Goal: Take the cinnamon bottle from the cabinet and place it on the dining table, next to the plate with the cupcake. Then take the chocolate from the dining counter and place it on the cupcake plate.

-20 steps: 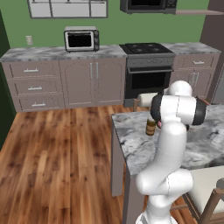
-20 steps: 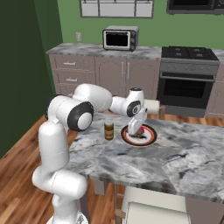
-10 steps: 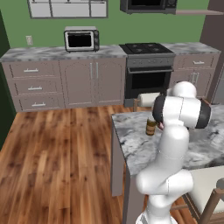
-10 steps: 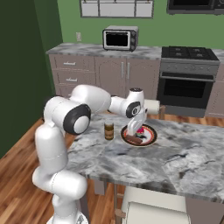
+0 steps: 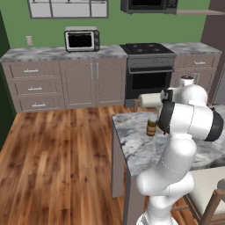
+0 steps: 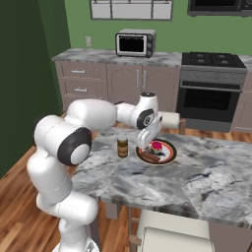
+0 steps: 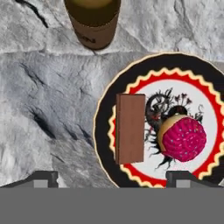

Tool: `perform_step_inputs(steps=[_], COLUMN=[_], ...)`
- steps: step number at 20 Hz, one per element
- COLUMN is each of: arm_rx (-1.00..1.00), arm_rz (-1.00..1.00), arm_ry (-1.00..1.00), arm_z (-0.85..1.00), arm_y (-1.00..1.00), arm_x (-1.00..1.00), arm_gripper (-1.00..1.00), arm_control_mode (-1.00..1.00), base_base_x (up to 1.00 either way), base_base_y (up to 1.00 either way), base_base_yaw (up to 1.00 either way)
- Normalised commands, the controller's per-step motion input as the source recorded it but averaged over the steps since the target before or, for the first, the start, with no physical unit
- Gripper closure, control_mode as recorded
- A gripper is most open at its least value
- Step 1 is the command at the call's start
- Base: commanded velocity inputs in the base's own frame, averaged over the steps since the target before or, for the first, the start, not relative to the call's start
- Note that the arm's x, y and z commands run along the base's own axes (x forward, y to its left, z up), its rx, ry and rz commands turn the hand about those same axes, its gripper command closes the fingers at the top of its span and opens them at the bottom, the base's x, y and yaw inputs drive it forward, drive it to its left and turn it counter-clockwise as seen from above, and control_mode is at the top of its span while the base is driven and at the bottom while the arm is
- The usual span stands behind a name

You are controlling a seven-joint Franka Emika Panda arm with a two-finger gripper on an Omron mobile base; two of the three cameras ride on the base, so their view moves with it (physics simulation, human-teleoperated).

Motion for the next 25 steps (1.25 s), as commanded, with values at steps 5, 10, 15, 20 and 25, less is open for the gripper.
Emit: perform_step_inputs(steps=[5,10,15,20,25], arm_rx=[0.00,-0.04,-0.22,-0.34,-0.23], arm_rz=[0.00,0.00,0.05,0.16,0.26], arm_ry=[-0.01,-0.12,-0.29,-0.23,-0.03], arm_z=[1.00,0.73,0.57,0.17,-0.06], arm_y=[0.47,0.95,1.00,1.00,0.69], arm_x=[-0.70,-0.82,-0.95,-0.99,-0.40], arm_gripper=[-1.00,-1.00,-1.00,-1.00,-1.00], arm_control_mode=[-1.00,-1.00,-1.00,-1.00,-1.00], base_base_x=[0.00,0.00,0.00,0.00,0.00], base_base_y=[0.00,0.00,0.00,0.00,0.00], base_base_yaw=[0.00,0.00,0.00,0.00,0.00])
